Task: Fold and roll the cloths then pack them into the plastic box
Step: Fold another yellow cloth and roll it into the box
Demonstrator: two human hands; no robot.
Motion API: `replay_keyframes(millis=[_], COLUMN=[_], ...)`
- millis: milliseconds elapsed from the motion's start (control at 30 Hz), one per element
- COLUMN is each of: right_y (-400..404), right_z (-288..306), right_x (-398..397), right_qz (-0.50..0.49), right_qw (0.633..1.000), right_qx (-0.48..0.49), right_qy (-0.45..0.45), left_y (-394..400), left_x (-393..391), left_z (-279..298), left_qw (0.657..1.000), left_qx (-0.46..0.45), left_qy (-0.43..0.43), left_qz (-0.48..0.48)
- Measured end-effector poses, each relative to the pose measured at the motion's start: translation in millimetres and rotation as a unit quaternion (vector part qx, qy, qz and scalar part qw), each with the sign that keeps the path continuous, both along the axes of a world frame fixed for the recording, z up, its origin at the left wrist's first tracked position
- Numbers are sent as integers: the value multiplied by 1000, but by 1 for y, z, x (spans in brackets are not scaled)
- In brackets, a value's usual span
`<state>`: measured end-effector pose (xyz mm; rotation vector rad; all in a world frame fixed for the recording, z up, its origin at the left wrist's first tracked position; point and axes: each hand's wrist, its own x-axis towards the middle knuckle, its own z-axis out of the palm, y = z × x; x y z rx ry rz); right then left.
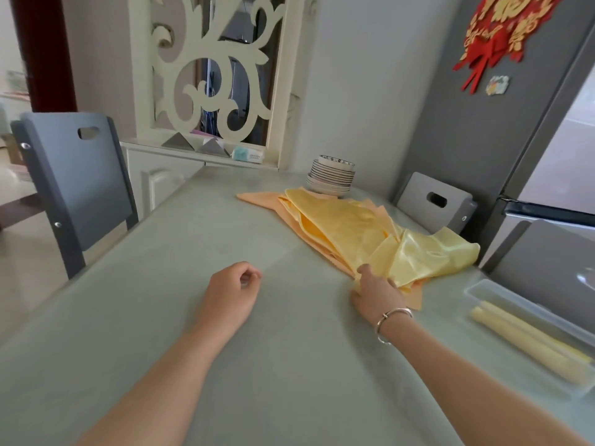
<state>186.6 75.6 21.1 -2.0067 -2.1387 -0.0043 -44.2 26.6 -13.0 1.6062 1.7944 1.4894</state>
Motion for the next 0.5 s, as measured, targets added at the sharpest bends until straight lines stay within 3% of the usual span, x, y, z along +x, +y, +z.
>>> replay_keyframes(millis=[67,133,300,400,500], right_y=[-9,-22,-69,-88,-96], right_z=[1,1,7,8,6], right_x=[-1,-4,-10,2,20], right_qz=[44,126,297,311,281], right_qw=[999,989,881,850,865], right_qx=[-2,-30,-177,-161,-91], right_qy=[2,69,322,394,405], left_y=[-2,-6,-18,-26,-30], left_x=[1,1,9,22,44], left_z=[1,3,9,12,10], left_qw=[1000,1000,994,978,943], left_qx=[5,8,16,-4,-14], left_qy=[-12,-18,20,114,228], left_qz=[-5,-18,-106,-175,-240])
